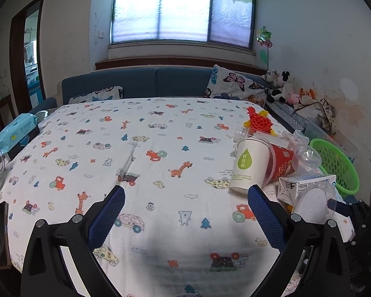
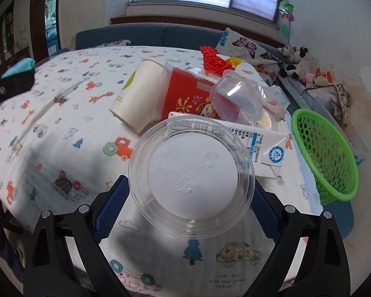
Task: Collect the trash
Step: 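Carry the clear lid over the green basket while the left gripper grasps the pudding cup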
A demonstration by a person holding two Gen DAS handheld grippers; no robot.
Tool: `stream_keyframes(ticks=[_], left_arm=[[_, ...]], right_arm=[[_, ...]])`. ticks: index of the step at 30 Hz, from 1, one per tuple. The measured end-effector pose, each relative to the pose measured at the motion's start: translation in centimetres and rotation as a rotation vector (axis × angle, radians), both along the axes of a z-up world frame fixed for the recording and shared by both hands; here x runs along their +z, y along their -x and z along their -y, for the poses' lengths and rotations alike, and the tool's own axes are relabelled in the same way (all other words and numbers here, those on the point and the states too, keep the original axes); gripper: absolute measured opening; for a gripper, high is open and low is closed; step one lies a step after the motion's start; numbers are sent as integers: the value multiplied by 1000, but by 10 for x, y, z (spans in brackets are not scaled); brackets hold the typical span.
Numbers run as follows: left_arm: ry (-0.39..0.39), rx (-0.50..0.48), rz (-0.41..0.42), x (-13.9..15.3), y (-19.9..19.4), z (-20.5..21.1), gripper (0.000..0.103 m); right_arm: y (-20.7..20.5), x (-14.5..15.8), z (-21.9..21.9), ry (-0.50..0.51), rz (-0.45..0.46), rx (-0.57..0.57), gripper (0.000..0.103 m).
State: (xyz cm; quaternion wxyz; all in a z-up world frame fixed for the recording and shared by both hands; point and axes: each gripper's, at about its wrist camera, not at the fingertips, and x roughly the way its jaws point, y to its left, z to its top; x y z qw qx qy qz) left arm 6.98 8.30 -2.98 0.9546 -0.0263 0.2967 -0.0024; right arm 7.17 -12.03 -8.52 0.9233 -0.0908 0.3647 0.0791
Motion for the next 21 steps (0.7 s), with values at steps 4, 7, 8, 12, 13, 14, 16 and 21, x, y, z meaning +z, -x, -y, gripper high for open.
stream_keyframes(ticks=[4,7,8,12,13,14,16,21], left_arm=[[0,-26,-3,2,-5,10,96],[-5,-59,-8,2,-8,22,96],[-6,-72,-8,2,-8,26,96],[-24,-117,-9,1,-9,40,96],[-27,-135,-12,1,-10,45,96],[-29,-145,-15,1,-12,48,96],[-33,-170,-18,0,-13,54,96],[-43,-254,-30,0,-17,74,96]], right_arm=[[7,12,12,-49,-5,23,92],[12,17,19,-82,-20,51,92],[14,18,21,-93,-28,59,92],[19,21,30,-105,-34,65,92],[21,22,32,-109,-36,64,92],[22,23,36,-116,-37,62,92],[24,25,43,-125,-37,56,92],[26,30,60,-139,-38,36,92]])
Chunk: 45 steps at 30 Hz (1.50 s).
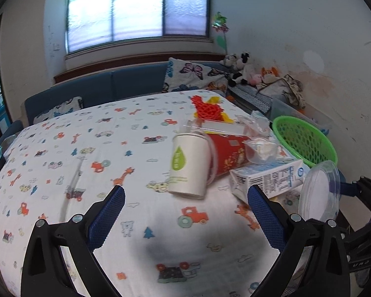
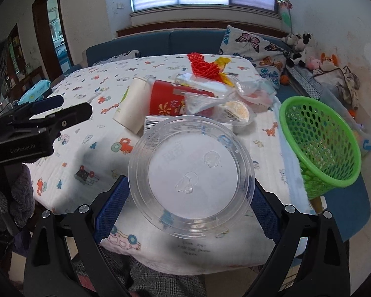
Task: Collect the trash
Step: 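Carry the clear lid over the green basket while the left gripper grasps the pudding cup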
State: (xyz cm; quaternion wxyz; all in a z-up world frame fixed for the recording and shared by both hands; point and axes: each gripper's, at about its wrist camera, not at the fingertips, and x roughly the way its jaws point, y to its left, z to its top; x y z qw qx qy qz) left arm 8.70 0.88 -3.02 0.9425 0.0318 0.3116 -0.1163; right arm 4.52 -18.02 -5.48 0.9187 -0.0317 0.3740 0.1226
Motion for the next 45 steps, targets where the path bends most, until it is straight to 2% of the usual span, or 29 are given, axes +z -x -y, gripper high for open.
stream_keyframes(ticks=[4,15,25,39,42,45], left_arm=[[25,-75,-27,4,-10,18,96],[53,-171,-93,9,-51,78,96],[17,-170,-191,-12,-100,120,96],[-18,-160,-225,-20,-117,132,95],[-23,-162,-222,-20,-118,132,93],[-27,-169,-222,-21,-116,133,85]], right_arm=[[2,5,19,-5,5,-35,92],[-2,15,68,-45,14,-93,92],[-17,14,114,-72,11,-134,92],[-40,13,148,-88,-7,-160,92],[-41,13,150,-92,-8,-163,92],[-44,12,152,-95,-10,-167,92]])
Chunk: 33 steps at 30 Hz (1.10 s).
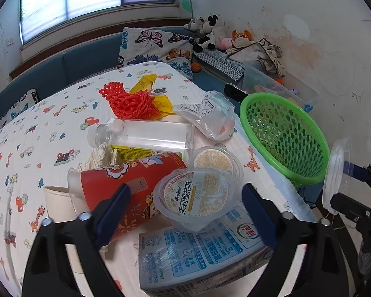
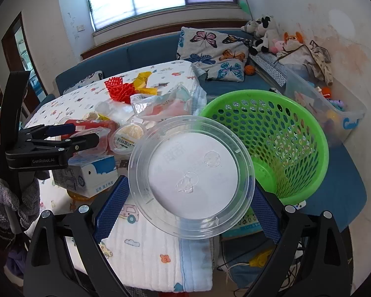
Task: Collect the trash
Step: 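Carry the clear lid over the green basket while the left gripper grasps the pudding cup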
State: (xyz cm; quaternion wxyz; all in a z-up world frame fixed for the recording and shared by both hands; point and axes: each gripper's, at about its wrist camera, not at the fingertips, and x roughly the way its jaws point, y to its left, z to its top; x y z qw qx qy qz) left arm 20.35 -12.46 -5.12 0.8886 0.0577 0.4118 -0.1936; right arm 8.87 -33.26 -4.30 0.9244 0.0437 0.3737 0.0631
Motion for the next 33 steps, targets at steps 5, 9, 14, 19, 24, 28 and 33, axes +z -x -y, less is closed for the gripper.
stream_keyframes(ticks=[5,9,14,19,24,28,33], left_arm=[[-17,-3,7,-3,3,4,73],[0,-5,-5,-5,2,3,67],[16,-1,4,-2,6,0,67],[47,-3,36,15,13,-4,67],[75,-31,79,37,19,-1,67],[85,-56,98,50,17,7,67],[88,-86,115,61,12,22,67]], right_arm=[[-3,-3,3,-4,-6,-2,92],[-3,-2,3,-3,-6,-3,92],[-3,-1,7,-5,-5,-10,92],[-7,-1,18,-19,-11,-29,92],[-19,-3,37,-14,-27,-62,92],[-32,-7,54,-15,-50,-86,92],[-51,-23,74,-9,-106,-121,93]])
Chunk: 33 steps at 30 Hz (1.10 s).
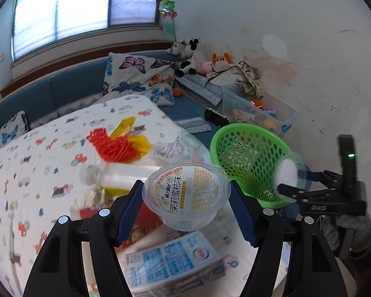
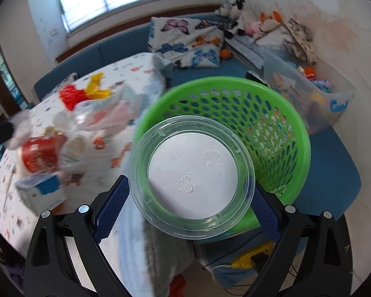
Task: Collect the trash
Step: 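Carry the clear lid over the green basket while the left gripper grasps the pudding cup, then open the right gripper to drop the lid into the green basket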
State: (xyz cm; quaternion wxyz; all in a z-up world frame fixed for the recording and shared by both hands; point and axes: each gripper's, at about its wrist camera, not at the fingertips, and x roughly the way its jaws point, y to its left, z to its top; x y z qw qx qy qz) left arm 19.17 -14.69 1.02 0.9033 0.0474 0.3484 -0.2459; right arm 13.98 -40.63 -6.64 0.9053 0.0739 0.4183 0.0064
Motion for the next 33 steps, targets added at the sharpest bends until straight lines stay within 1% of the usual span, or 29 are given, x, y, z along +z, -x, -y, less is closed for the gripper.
stream_keyframes(ticks=[4,9,13,17,26,33], left_arm=[[-1,-17,11,6,-5,10,67],[10,-26,-3,9,-16,24,67],[4,-28,0,11,-22,33,67],[7,-40,-5,13,-29,46,67],[-4,-85,-30,5,-39,86,67],[-25,-134,-58,-6,-42,122,67]], right_arm=[[-11,-11,9,-3,-29,-8,93],[-25,-24,15,-1,-60,-8,93],[-31,-32,20,-9,-70,-17,93],[-33,-31,24,-27,-63,-24,94],[-17,-17,36,-25,-26,-38,95],[13,-10,50,-6,-9,-61,95]])
